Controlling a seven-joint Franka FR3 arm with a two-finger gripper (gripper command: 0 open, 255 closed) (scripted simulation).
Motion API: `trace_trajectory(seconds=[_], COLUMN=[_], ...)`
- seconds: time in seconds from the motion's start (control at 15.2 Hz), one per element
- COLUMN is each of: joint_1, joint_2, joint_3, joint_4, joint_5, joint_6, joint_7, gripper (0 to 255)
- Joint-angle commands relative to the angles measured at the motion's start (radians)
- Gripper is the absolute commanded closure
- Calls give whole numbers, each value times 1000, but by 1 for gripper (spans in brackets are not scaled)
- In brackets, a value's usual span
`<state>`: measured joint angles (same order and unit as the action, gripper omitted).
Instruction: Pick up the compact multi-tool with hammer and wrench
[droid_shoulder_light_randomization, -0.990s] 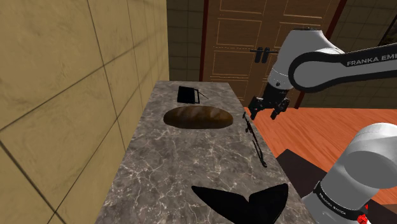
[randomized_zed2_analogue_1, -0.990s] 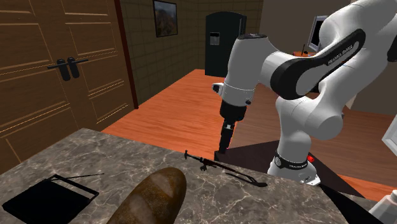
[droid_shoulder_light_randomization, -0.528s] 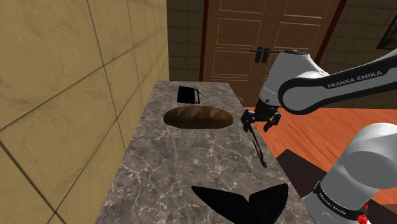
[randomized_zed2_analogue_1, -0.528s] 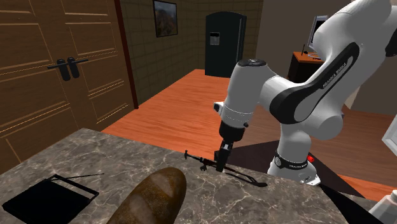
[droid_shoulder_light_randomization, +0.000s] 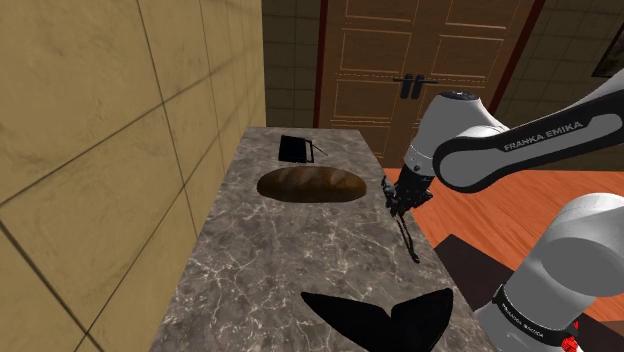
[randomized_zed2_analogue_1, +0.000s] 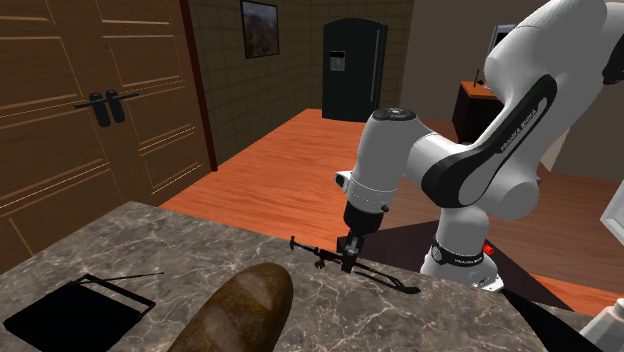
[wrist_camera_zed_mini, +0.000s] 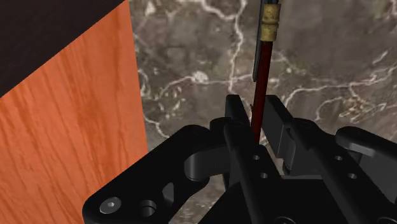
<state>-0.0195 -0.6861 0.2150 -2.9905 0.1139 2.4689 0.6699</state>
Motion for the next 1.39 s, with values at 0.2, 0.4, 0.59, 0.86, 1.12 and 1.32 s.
trace_trajectory(seconds=[0.2,0.4,0.59,0.86,1.12,1.32], joint_1=[0,0,0,0,-1,-3], joint_2=[1,0,-40,-85,-121,-142], joint_3=[0,0,-7,-16,-25,-30], joint_4=[0,0,22,55,93,123], joint_5=[0,0,-3,-8,-13,-17], joint_6=[1,1,-62,-140,-213,-264], joint_7=[0,0,-3,-7,-10,-12], gripper=[255,255,255,255,255,255])
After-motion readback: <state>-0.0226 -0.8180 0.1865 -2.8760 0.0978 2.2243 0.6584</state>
